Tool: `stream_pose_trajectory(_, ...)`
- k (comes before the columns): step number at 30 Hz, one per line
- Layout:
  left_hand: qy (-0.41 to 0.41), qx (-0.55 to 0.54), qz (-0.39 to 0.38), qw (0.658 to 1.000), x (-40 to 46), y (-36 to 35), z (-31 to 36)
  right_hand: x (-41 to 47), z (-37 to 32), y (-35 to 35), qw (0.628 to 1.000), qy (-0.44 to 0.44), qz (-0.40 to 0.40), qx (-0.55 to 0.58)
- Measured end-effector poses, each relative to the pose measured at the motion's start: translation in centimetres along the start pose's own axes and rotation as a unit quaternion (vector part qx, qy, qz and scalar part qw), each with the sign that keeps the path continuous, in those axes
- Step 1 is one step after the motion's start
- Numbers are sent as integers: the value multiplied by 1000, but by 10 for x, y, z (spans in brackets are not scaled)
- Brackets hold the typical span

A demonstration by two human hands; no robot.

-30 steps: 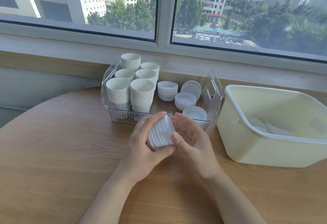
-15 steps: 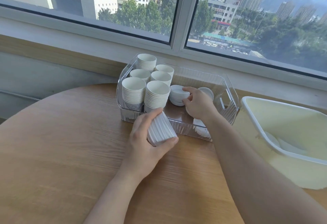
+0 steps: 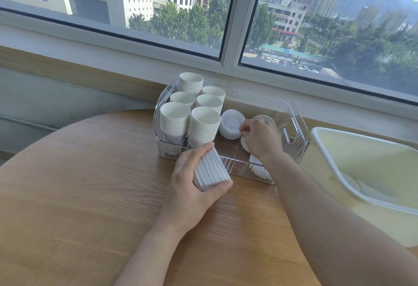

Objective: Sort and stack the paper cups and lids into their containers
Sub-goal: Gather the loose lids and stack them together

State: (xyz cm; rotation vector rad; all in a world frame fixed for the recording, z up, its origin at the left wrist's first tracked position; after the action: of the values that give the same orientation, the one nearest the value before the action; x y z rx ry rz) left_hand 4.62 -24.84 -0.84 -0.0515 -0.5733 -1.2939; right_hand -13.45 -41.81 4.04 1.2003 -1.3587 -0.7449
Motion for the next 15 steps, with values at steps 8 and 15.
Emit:
stream_pose_trajectory(8,-4,-1,4,1000,1,1,0,-22,-1,23,987,1,54,152)
stream_pose_trajectory(15,-12,-20,13,1000,0,1,1,-98,-2,53,933,-30,99,344)
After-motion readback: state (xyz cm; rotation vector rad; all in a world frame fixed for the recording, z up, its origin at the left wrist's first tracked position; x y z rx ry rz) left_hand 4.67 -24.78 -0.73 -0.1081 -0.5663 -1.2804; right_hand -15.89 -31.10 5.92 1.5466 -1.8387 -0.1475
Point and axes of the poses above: each hand's wrist, its own x-axis towards the middle knuckle, its own y-axis out of the back of the hand, z = x × y, the point moved 8 cm from there along x, towards the middle knuckle, and after that the axes turned 1 degree about -x, right-handed, at the moved point
